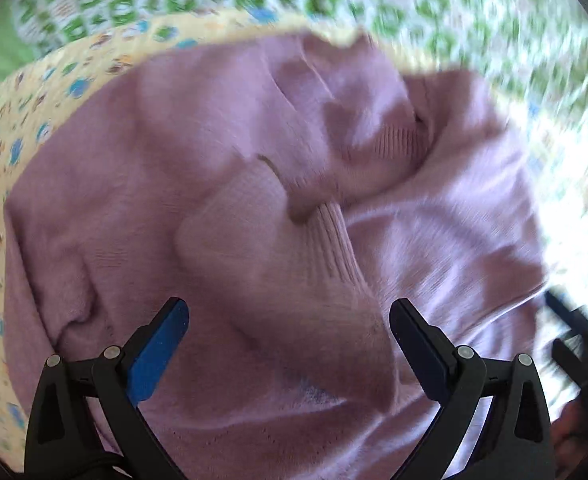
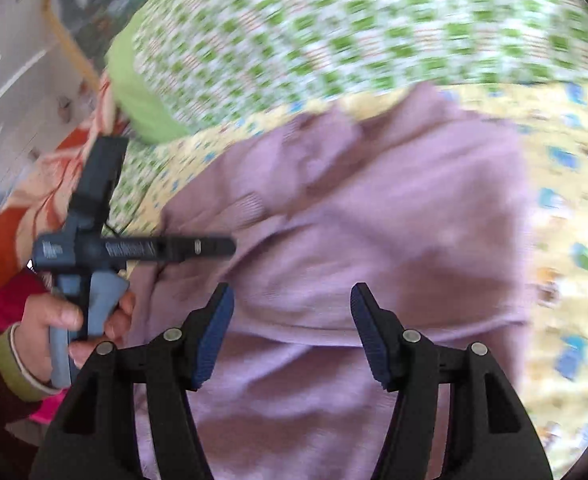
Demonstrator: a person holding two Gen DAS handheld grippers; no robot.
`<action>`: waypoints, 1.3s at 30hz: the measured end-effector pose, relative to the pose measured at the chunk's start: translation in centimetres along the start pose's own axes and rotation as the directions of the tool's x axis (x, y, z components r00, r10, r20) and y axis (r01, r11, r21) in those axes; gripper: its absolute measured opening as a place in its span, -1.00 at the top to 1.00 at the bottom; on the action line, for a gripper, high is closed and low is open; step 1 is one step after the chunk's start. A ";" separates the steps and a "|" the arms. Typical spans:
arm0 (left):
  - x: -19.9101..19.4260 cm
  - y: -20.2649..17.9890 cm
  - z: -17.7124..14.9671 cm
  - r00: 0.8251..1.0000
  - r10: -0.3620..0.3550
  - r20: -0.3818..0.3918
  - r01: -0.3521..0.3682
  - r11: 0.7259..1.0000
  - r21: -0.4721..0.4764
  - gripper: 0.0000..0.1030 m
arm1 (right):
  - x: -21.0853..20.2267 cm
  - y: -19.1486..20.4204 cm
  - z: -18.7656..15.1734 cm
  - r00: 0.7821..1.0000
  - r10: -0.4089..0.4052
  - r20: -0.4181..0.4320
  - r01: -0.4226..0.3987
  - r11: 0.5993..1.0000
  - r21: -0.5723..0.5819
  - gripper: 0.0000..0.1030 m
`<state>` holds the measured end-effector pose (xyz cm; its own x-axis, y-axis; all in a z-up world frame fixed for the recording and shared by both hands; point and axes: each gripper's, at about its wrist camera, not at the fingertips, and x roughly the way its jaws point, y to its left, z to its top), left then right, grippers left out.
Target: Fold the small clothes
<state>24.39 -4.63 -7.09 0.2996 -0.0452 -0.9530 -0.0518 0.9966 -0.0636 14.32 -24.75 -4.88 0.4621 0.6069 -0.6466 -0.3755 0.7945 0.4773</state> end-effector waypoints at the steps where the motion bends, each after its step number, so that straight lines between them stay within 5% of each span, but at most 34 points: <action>1: 1.2 -0.5 -0.1 0.999 0.022 -0.033 -0.022 1.000 0.012 -0.67 | -0.5 -0.6 0.0 1.000 -0.022 0.008 0.022 1.000 0.014 -0.20; 2: 1.8 -0.4 -0.2 0.999 0.012 -0.048 -0.012 1.000 0.009 -0.40 | -1.0 -1.5 0.0 0.999 -0.041 0.015 0.040 0.999 0.034 -0.20; 3: 2.1 -0.3 -0.2 0.998 -0.007 -0.057 0.007 1.000 0.002 0.26 | -1.4 -2.2 0.1 0.998 -0.054 0.018 0.053 0.997 0.050 -0.20; 4: 2.1 0.1 -0.1 0.998 -0.032 -0.058 0.031 0.999 -0.010 0.60 | -1.9 -2.8 0.1 0.997 -0.071 0.023 0.069 0.995 0.068 -0.20; 6: -0.7 1.5 0.0 0.992 -0.112 0.066 0.114 0.993 -0.036 0.66 | -2.9 -4.0 0.1 0.995 -0.094 0.042 0.090 0.991 0.101 -0.20; 8: -4.8 3.4 -0.1 0.950 -0.207 0.233 0.221 0.975 -0.036 0.66 | -3.9 -4.7 0.3 0.991 -0.114 0.071 0.104 0.986 0.131 -0.20; 10: -5.6 5.4 -0.4 0.936 -0.224 0.273 0.246 0.968 -0.050 0.36 | -4.7 -5.4 0.2 0.988 -0.126 0.094 0.111 0.982 0.150 -0.20; 14: -1.4 9.3 -1.8 0.971 -0.180 0.158 0.208 0.961 -0.183 0.32 | -4.6 -5.6 0.3 0.986 -0.140 0.093 0.123 0.978 0.166 -0.20; 17: 0.0 10.9 -2.6 0.972 -0.191 0.134 0.220 0.939 -0.262 0.19 | -4.0 -5.4 0.3 0.987 -0.138 0.079 0.124 0.979 0.164 -0.20; 19: 0.4 11.4 -2.9 0.966 -0.215 0.146 0.250 0.922 -0.296 -0.07 | -3.7 -5.2 0.4 0.987 -0.141 0.078 0.128 0.980 0.154 -0.20; 23: 1.0 11.0 -2.0 0.966 -0.208 0.152 0.246 0.920 -0.306 -0.12 | -3.1 -5.7 0.8 0.984 -0.165 0.066 0.152 0.975 0.160 -0.20; 24: 0.8 11.2 -2.2 0.964 -0.208 0.163 0.250 0.920 -0.303 -0.04 | -2.9 -5.9 1.0 0.983 -0.174 0.063 0.162 0.973 0.165 -0.20; 27: -0.5 11.2 -1.2 0.951 -0.220 0.219 0.274 0.926 -0.259 0.90 | -2.6 -7.1 1.5 0.976 -0.209 0.056 0.195 0.962 0.192 -0.20; 30: -2.4 11.5 -1.2 0.927 -0.240 0.287 0.307 0.927 -0.217 0.87 | -2.4 -8.4 2.4 0.968 -0.248 0.049 0.232 0.949 0.214 -0.20; 35: -1.4 11.8 -1.3 0.940 -0.219 0.261 0.277 0.937 -0.214 0.89 | -1.0 -11.7 4.6 0.959 -0.283 0.026 0.265 0.924 0.275 -0.20; 39: -1.8 11.9 -1.8 0.929 -0.227 0.291 0.295 0.931 -0.214 0.89 | 1.7 -13.9 6.1 0.968 -0.250 0.001 0.235 0.909 0.344 -0.20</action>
<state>21.57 7.19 -6.69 0.5679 -0.2488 -0.7846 -0.1640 0.8999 -0.4041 25.22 -34.67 -8.97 0.5419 0.3888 -0.7451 0.0434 0.8724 0.4868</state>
